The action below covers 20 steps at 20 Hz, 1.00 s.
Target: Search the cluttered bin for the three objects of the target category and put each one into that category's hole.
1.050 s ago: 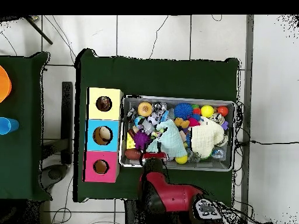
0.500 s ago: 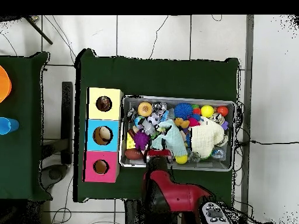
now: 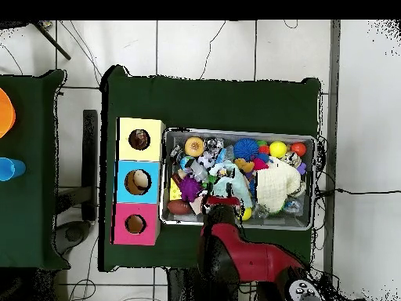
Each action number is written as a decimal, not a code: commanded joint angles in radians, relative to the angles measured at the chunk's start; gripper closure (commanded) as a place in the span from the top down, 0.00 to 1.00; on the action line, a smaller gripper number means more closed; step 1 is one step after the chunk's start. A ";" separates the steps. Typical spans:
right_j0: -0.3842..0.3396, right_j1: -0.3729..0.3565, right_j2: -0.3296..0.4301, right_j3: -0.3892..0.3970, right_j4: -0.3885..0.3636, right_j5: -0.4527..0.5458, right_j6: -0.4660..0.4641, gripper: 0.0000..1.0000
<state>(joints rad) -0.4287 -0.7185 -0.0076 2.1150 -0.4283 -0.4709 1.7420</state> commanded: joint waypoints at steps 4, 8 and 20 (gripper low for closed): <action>-0.045 -0.040 0.124 -0.056 -0.038 0.097 0.150 1.00; -0.051 -0.041 0.127 -0.053 -0.038 0.102 0.147 1.00; -0.097 -0.079 0.182 -0.053 -0.054 0.177 0.141 1.00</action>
<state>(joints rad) -0.4624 -0.7590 0.0267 2.1155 -0.4311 -0.4418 1.7420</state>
